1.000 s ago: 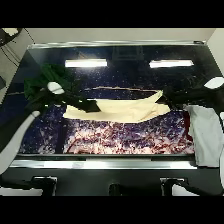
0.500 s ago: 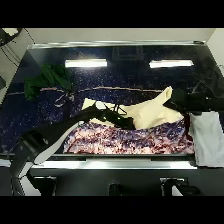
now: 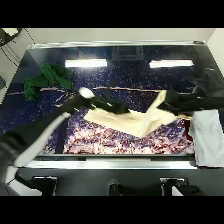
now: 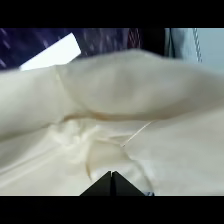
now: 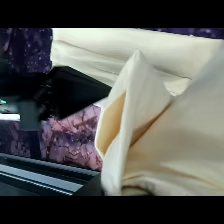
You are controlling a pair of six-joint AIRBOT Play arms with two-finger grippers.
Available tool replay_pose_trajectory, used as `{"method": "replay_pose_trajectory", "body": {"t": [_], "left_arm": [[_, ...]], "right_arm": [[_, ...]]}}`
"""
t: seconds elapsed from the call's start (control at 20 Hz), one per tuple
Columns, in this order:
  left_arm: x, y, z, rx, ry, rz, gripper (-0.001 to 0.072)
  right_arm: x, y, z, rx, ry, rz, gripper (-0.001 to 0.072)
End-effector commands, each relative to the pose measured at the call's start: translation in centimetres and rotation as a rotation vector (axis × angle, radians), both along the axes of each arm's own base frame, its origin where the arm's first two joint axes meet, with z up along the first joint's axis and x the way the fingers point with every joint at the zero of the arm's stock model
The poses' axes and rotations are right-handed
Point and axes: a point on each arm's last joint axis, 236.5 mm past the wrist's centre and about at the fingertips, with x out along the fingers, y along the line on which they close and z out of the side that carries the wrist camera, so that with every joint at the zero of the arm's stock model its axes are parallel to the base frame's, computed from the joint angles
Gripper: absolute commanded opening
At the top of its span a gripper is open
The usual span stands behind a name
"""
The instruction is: Fold the shirts.
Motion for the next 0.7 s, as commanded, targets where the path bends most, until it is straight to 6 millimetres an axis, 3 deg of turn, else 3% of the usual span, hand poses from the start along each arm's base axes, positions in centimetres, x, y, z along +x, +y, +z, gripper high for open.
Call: {"method": "replay_pose_trajectory", "body": {"t": [0.0,0.1,0.2,0.35,0.4,0.45,0.5,0.6,0.65], "left_arm": [[6.0,12.6,7.3,0.142,-0.269,0.191,0.0024],[7.2,19.2,12.0,0.156,-0.353,0.312,0.0024],[7.0,24.0,15.4,0.163,-0.404,0.399,0.0024],[5.6,28.0,18.8,0.175,-0.458,0.47,0.0025],[5.3,28.5,19.6,0.175,-0.475,0.481,0.0025],[4.9,28.7,20.2,0.174,-0.49,0.487,0.0025],[4.7,28.6,20.6,0.173,-0.498,0.487,0.0025],[4.6,28.4,20.5,0.173,-0.495,0.479,0.0025],[4.6,28.3,20.2,0.174,-0.489,0.473,0.0025]], "right_arm": [[4.0,7.3,-1.7,0.085,-0.051,0.107,0.0047],[6.0,12.9,-3.6,0.12,-0.056,0.167,0.0047],[8.0,17.3,-6.6,0.138,-0.043,0.19,0.0049],[10.0,21.8,-12.3,0.247,0.092,0.145,0.0052],[10.2,22.8,-13.6,0.301,0.149,0.118,0.0098],[10.5,23.5,-14.8,0.337,0.187,0.093,0.033],[10.6,23.8,-15.2,0.353,0.193,0.102,0.0683],[10.6,22.2,-15.3,0.313,0.178,0.129,0.0702],[10.6,20.2,-15.1,0.267,0.175,0.144,0.0701]]}}
